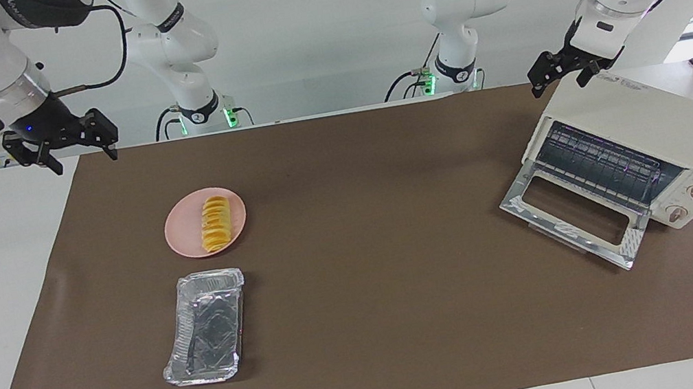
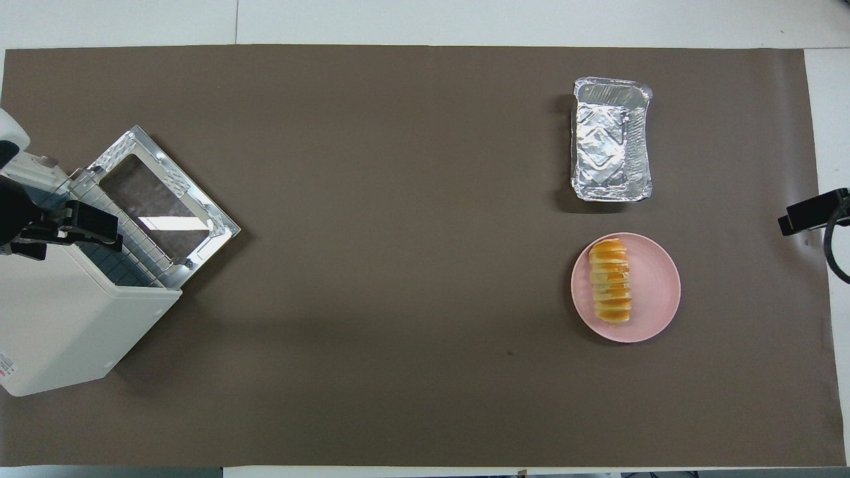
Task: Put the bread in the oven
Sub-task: 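Reach the right gripper down to the bread slices on the pink plate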
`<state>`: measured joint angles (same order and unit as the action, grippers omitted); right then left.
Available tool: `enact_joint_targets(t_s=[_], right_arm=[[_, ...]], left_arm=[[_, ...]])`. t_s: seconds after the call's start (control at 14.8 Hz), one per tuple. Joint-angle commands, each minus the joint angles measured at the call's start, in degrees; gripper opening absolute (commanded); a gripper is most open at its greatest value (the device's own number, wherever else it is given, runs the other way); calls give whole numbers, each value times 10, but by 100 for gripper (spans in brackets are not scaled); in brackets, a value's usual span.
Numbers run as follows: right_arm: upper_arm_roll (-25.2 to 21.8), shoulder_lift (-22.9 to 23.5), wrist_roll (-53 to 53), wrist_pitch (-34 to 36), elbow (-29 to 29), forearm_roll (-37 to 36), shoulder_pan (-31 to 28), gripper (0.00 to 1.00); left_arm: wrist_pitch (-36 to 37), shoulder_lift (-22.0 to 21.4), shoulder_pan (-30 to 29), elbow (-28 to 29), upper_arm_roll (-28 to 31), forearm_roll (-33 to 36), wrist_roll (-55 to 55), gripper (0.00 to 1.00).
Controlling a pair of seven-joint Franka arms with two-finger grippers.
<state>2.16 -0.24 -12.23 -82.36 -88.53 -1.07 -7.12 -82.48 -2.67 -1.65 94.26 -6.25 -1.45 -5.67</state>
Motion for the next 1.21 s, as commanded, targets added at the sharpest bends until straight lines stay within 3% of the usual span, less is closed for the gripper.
enact_joint_targets(t_s=[0.0, 0.27, 0.47, 0.88, 1.14], right_arm=[[3, -8, -12, -4, -12, -3, -5, 100], [3, -16, -9, -1, -27, -3, -3, 100], [7, -45, -15, -10, -87, -4, -1, 100], [19, -134, 75, -180, -304, -3, 60, 100], [19, -97, 136, -250, -345, 3, 93, 100]], left_arm=[[7, -10, 0, 6, 1, 7, -1, 100], [7, -10, 0, 6, 1, 7, -1, 100], [7, -10, 0, 6, 1, 7, -1, 100], [7, -10, 0, 5, 1, 7, -1, 100], [7, -10, 0, 6, 1, 7, -1, 100]])
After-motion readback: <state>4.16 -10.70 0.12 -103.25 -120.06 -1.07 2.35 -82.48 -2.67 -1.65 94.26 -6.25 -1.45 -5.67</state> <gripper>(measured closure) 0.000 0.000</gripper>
